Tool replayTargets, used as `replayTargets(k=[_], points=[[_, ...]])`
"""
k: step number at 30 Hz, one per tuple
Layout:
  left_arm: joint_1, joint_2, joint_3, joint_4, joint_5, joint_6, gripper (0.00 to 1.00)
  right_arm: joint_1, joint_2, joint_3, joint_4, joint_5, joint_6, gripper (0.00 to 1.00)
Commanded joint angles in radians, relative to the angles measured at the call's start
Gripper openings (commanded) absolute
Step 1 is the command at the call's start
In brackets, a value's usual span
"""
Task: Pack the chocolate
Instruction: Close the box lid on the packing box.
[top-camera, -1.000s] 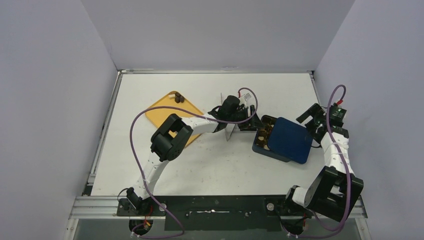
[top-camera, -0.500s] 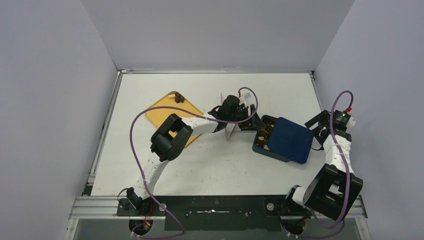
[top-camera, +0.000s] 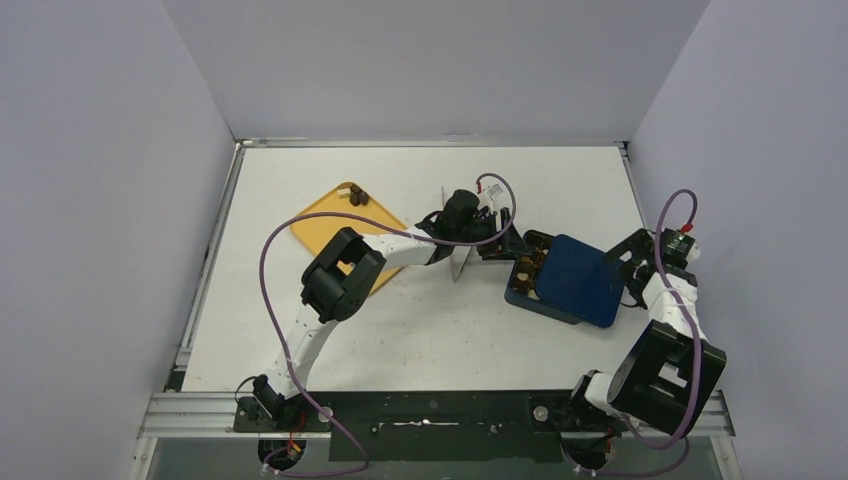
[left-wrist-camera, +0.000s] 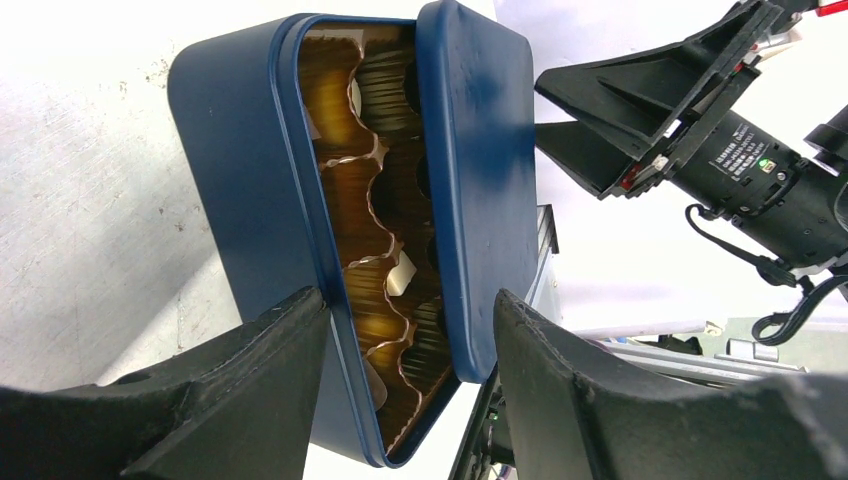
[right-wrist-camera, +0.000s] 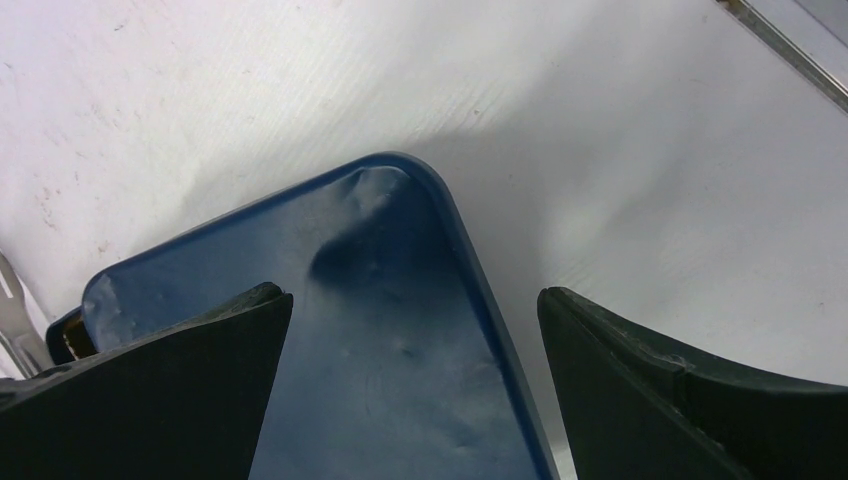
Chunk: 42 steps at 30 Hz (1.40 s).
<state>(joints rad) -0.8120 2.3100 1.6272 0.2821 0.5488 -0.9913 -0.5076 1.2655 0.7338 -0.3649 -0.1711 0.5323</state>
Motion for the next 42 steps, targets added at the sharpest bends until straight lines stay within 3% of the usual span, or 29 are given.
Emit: replayTargets(k=[1, 7, 12, 16, 23, 30, 35, 38, 42], points=[[-0.003, -0.007, 0.017, 0.045, 0.01, 0.011, 0.58, -0.008, 0.019, -0.02, 0.072, -0.024, -0.012, 1.0], [-0.008, -0.003, 0.041, 0.023, 0.0, 0.031, 0.58, 0.011, 0.008, -0.052, 0.164, -0.178, -0.016, 0.97], [-0.017, 0.014, 0.044, 0.036, -0.011, 0.022, 0.58, 0.088, 0.01, -0.054, 0.189, -0.204, -0.03, 0.93], [-0.023, 0.029, 0.068, 0.025, -0.013, 0.03, 0.57, 0.159, 0.051, -0.026, 0.16, -0.173, -0.062, 0.9], [-0.029, 0.03, 0.105, -0.058, -0.022, 0.09, 0.51, 0.169, 0.05, 0.007, 0.093, -0.104, -0.098, 0.85], [-0.026, 0.018, 0.11, -0.14, -0.055, 0.145, 0.47, 0.166, 0.034, 0.118, -0.03, 0.007, -0.114, 0.91], [-0.026, 0.004, 0.135, -0.219, -0.103, 0.195, 0.48, 0.165, 0.018, 0.143, -0.077, 0.034, -0.12, 0.91], [-0.027, 0.004, 0.163, -0.265, -0.13, 0.23, 0.52, 0.165, 0.02, 0.131, -0.071, 0.021, -0.126, 0.88], [-0.027, 0.01, 0.173, -0.264, -0.119, 0.243, 0.52, 0.168, 0.035, 0.088, -0.019, -0.043, -0.132, 0.75]])
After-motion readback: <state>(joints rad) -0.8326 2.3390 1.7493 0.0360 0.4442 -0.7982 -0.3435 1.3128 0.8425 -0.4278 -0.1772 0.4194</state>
